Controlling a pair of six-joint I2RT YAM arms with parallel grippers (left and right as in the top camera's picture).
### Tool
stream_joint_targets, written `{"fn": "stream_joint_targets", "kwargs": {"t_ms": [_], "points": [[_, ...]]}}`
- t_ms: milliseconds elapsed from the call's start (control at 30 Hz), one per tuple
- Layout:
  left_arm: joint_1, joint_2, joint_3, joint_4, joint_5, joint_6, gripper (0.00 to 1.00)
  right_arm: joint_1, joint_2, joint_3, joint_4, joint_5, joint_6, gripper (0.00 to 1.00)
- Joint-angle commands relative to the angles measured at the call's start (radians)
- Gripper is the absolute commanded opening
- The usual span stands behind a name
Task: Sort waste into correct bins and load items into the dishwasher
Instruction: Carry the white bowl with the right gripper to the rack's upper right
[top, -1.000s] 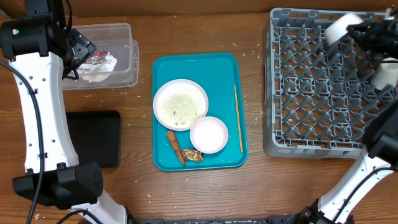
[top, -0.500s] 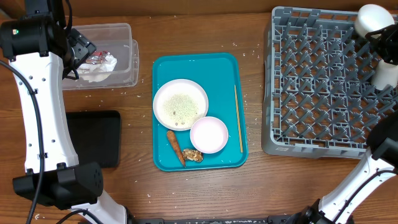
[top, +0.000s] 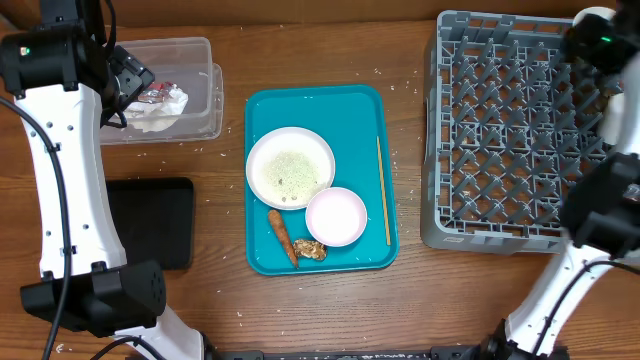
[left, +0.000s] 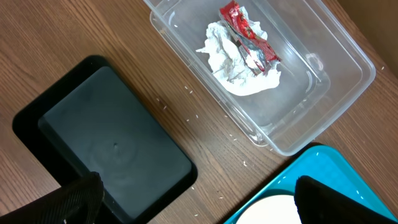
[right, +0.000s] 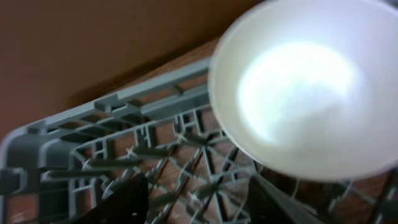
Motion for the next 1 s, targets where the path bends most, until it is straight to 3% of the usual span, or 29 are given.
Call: {"fn": "stream_joint_targets", "kwargs": {"t_ms": [0,100,200,433,967], "points": [[0.002,0.002,0.003,-0.002,-0.018,-0.013,1.0,0.077,-0.035,0.027,0.036,0.341,-0.121,0.54],[0.002,0.002,0.003,-0.002,-0.018,-0.013,1.0,0.1,-0.018,0.027,0.113,0.5,-0.174,0.6],[0.002,0.002,0.003,-0.002,-0.018,-0.013,1.0,0.079,-0.007,0.027,0.134,0.5,-0.174,0.63],[0.002,0.002,0.003,-0.002,-0.018,-0.013,1.0,0.066,-0.006,0.029,0.069,0.439,-0.188,0.9],[0.002,0.002,0.003,-0.002,-0.018,-0.013,1.0,0.036,0.089,0.027,0.194,0.363,-0.227,0.94]]}}
